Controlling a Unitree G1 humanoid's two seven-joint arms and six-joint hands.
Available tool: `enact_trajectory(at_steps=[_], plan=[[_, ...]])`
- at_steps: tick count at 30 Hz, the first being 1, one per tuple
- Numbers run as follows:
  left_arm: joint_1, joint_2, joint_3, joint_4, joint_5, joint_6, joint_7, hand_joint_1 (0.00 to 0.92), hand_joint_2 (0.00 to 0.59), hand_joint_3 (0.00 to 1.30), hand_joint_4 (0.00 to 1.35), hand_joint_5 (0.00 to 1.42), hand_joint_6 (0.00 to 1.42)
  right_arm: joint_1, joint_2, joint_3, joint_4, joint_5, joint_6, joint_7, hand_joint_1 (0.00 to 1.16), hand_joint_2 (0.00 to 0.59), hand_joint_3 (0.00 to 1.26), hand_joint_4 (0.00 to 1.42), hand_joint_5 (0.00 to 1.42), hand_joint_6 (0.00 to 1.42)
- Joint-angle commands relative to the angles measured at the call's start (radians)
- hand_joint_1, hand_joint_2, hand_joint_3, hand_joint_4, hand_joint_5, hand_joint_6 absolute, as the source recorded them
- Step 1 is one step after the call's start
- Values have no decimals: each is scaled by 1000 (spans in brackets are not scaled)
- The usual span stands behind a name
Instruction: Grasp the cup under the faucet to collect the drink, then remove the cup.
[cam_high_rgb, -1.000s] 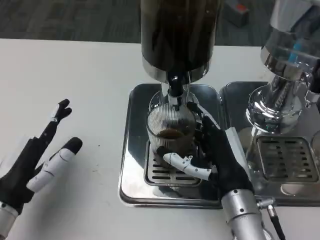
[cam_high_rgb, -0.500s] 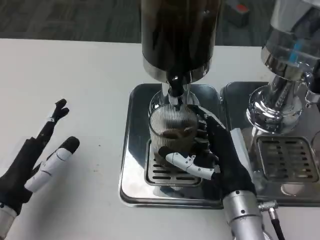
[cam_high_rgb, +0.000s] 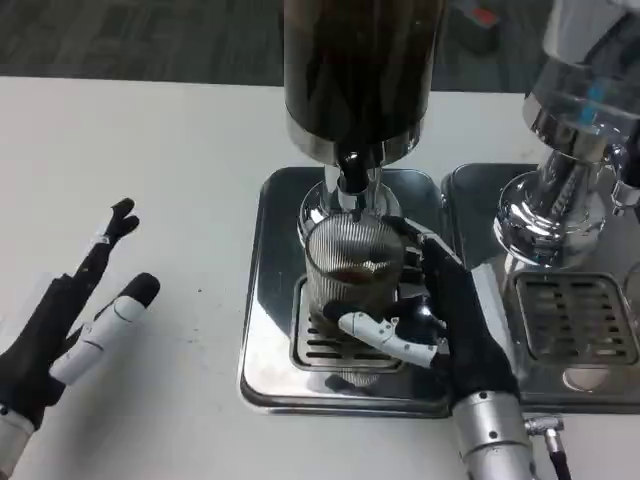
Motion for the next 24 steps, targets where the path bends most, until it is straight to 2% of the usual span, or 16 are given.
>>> enact_trajectory(at_steps=[1,14,19,24], plan=[[-10,7,-8,12,4,6,-12,0,134,5,0,0,0,19,25,-6,-10,12,-16,-16,965,190,272,470,507,758],[-22,9,-12,31,6,2,-19,0,134,5,0,0,0,37,38,-17,-18,17,-62,-54,979,190,308,513,565,847],[-26,7,-15,37,7,-2,-22,0,134,1,0,0,0,39,30,-10,-34,3,-72,-59,980,193,353,538,596,881],[-27,20,-35,32,79,-33,19,0,135,0,0,0,0,51,27,-10,-53,-12,-71,-73,982,189,380,547,617,918]])
